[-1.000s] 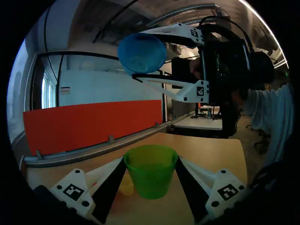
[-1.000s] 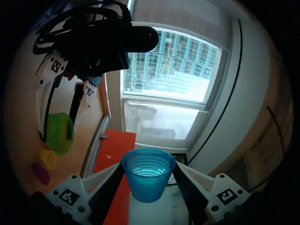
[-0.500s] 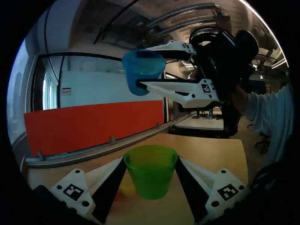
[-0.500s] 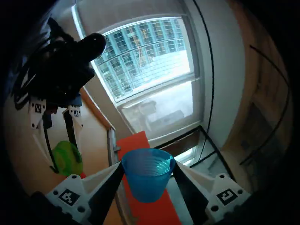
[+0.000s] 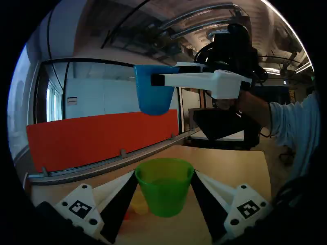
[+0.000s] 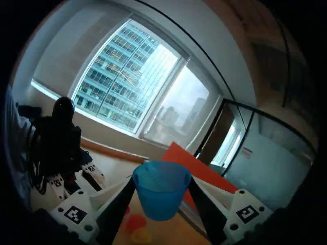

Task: Pour water

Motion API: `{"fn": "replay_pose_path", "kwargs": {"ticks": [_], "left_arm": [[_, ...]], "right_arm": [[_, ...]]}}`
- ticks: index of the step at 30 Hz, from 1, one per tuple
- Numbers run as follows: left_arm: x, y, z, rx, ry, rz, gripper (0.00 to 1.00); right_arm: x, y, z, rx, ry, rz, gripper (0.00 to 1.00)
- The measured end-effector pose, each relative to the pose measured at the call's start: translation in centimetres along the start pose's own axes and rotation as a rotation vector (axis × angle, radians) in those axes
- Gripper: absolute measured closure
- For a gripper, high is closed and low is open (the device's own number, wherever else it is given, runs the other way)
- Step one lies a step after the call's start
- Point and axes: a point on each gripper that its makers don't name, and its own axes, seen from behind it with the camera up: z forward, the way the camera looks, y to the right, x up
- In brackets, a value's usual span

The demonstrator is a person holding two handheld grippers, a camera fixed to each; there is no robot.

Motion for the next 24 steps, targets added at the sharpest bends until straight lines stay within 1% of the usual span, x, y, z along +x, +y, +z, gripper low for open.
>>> {"fn": "replay_pose_path", "kwargs": {"ticks": [3,6,9,11,15,24], "left_arm": [[0.2,-0.1,0.0,0.003,0.001,0.002,0.13],[0.3,-0.1,0.0,0.006,0.002,0.005,0.13],[0.2,-0.1,0.0,0.007,0.000,0.007,0.13],[0.2,-0.1,0.0,0.007,-0.001,0.007,0.13],[0.1,-0.2,-0.2,0.010,-0.003,0.010,0.13],[0.0,-1.0,-0.7,0.030,-0.008,0.013,0.13]], "right_arm": [[-0.1,-0.8,0.0,0.022,0.000,0.107,0.09],[-0.1,-1.3,0.0,0.037,0.008,0.199,0.09],[0.0,-1.6,0.0,0.047,0.014,0.274,0.09],[0.0,-1.7,0.0,0.052,0.017,0.311,0.09],[0.1,-1.5,-0.1,0.054,0.022,0.356,0.09],[-0.4,-1.0,-0.7,0.049,0.020,0.395,0.09]]}}
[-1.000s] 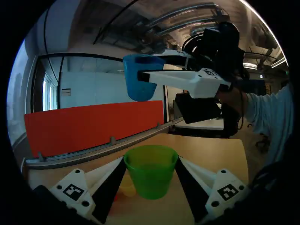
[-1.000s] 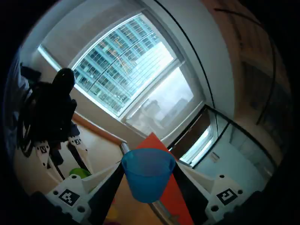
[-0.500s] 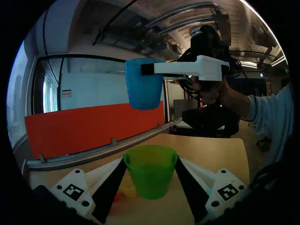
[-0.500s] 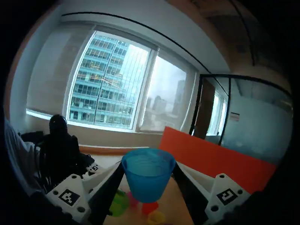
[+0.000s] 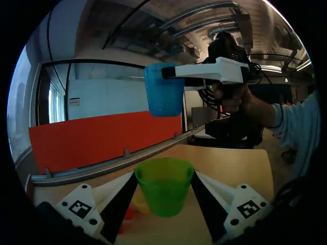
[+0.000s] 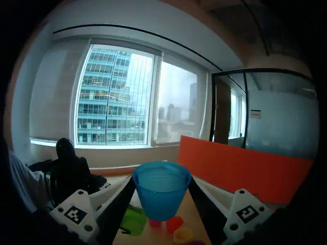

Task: Pour water

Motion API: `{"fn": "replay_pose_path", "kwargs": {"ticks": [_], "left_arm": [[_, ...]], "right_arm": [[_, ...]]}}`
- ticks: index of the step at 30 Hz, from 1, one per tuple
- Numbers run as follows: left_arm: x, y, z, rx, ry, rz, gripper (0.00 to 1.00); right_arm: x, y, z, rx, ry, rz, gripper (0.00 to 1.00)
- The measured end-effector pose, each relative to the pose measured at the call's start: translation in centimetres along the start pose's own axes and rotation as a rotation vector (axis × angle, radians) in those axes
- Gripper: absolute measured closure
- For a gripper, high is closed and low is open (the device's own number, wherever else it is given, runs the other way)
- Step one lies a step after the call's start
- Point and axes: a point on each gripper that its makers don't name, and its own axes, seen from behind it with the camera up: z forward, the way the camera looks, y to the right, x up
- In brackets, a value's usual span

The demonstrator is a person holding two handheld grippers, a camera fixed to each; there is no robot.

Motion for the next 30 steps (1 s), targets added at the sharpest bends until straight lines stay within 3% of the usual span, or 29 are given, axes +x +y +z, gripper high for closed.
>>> {"fn": "replay_pose_path", "kwargs": {"ticks": [15,23,30], "left_arm": [[-1.5,-2.4,-2.1,0.062,-0.039,-0.010,0.12],[-1.8,-3.0,-3.0,0.078,-0.054,-0.008,0.13],[-2.3,-2.8,-3.2,0.073,-0.071,-0.011,0.13]], "right_arm": [[-2.6,2.9,-2.9,-0.063,-0.021,0.032,0.09],[-3.6,4.2,-4.5,-0.093,-0.024,0.036,0.09],[-4.8,4.6,-5.4,-0.097,-0.027,0.047,0.09]]}}
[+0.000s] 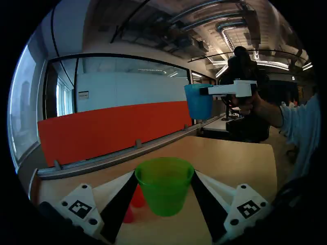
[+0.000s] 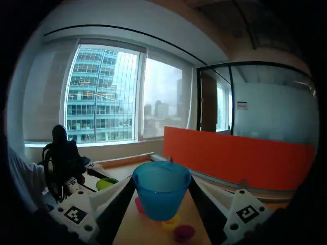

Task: Pour water

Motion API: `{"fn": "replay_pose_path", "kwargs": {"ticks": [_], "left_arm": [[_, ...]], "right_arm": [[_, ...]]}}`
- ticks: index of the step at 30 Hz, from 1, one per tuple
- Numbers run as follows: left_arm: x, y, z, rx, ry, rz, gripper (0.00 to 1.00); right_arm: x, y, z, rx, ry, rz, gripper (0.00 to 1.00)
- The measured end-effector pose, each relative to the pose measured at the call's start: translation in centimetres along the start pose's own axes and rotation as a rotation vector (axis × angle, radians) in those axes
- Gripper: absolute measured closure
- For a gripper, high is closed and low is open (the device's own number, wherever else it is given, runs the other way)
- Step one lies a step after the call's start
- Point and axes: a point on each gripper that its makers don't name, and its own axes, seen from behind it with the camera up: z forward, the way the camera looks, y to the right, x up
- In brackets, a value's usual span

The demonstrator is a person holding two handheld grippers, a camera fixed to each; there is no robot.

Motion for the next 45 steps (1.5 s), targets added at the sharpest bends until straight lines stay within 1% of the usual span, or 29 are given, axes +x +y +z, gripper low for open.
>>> {"fn": "replay_pose_path", "kwargs": {"ticks": [5,9,14,24,35,45], "left_arm": [[-0.8,0.5,-0.1,-0.012,-0.024,0.007,0.13],[-1.5,0.6,-0.1,-0.019,-0.045,0.013,0.13],[-2.7,0.7,0.0,-0.030,-0.080,0.014,0.13],[-6.1,1.4,0.6,-0.060,-0.176,0.030,0.12],[-9.1,1.9,1.1,-0.079,-0.262,0.028,0.13],[-12.2,2.8,1.6,-0.110,-0.348,0.048,0.13]], "right_arm": [[-1.2,-0.1,-0.5,0.013,-0.008,0.013,0.08],[-2.6,-0.1,-0.8,0.019,-0.031,0.018,0.08],[-4.7,-0.3,-1.1,0.025,-0.075,0.011,0.08],[-9.5,-0.3,-1.6,0.026,-0.159,-0.011,0.08],[-14.8,-0.3,-2.1,0.041,-0.248,-0.038,0.08],[-19.1,-0.7,-2.2,0.067,-0.333,-0.046,0.08]]}}
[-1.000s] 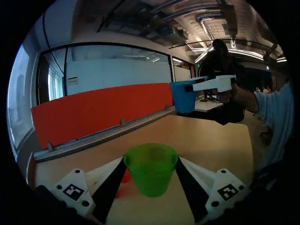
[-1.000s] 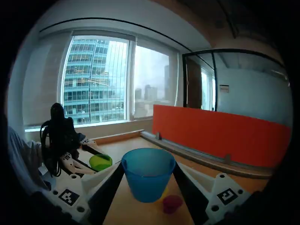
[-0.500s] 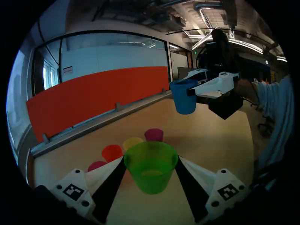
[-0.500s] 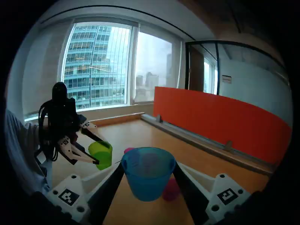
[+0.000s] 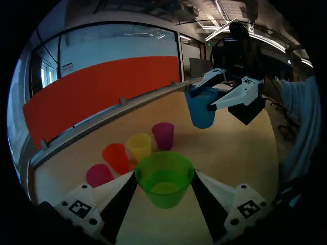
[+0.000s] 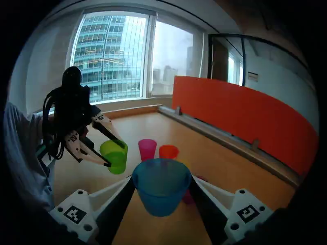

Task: Pour water

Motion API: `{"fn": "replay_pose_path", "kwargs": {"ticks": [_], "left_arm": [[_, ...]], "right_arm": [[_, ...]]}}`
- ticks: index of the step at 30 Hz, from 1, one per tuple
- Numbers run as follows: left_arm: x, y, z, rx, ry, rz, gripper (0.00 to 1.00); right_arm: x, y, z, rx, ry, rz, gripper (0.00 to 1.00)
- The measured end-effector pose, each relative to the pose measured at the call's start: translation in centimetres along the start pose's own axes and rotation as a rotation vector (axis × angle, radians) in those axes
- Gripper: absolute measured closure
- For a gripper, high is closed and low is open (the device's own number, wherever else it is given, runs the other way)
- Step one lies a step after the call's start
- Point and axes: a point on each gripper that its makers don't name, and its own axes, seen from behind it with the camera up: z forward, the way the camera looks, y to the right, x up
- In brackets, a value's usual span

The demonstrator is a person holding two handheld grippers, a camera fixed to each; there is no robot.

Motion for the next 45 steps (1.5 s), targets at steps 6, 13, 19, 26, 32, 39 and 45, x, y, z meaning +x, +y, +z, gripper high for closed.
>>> {"fn": "replay_pose_path", "kwargs": {"ticks": [6,13,19,26,32,39,45], "left_arm": [[-1.8,0.3,1.0,-0.017,-0.063,0.013,0.12],[-3.4,0.8,2.2,-0.042,-0.120,0.024,0.12],[-4.4,1.2,3.0,-0.058,-0.153,0.038,0.12],[-5.5,1.5,3.8,-0.071,-0.177,0.033,0.12],[-6.4,1.9,4.2,-0.081,-0.187,0.019,0.12],[-6.5,1.9,4.3,-0.084,-0.176,0.002,0.11],[-6.8,1.8,4.0,-0.085,-0.173,-0.012,0.11]], "right_arm": [[-2.0,0.0,0.7,0.005,-0.050,-0.001,0.08],[-4.5,-0.2,1.4,0.018,-0.110,0.000,0.08],[-6.4,-0.4,1.9,0.027,-0.146,-0.002,0.08],[-8.1,-0.4,2.4,0.029,-0.177,0.000,0.08],[-8.7,-0.5,2.5,0.031,-0.189,0.004,0.08],[-9.6,-0.9,2.8,0.038,-0.205,0.004,0.07],[-10.5,-1.3,3.1,0.046,-0.218,0.008,0.08]]}}
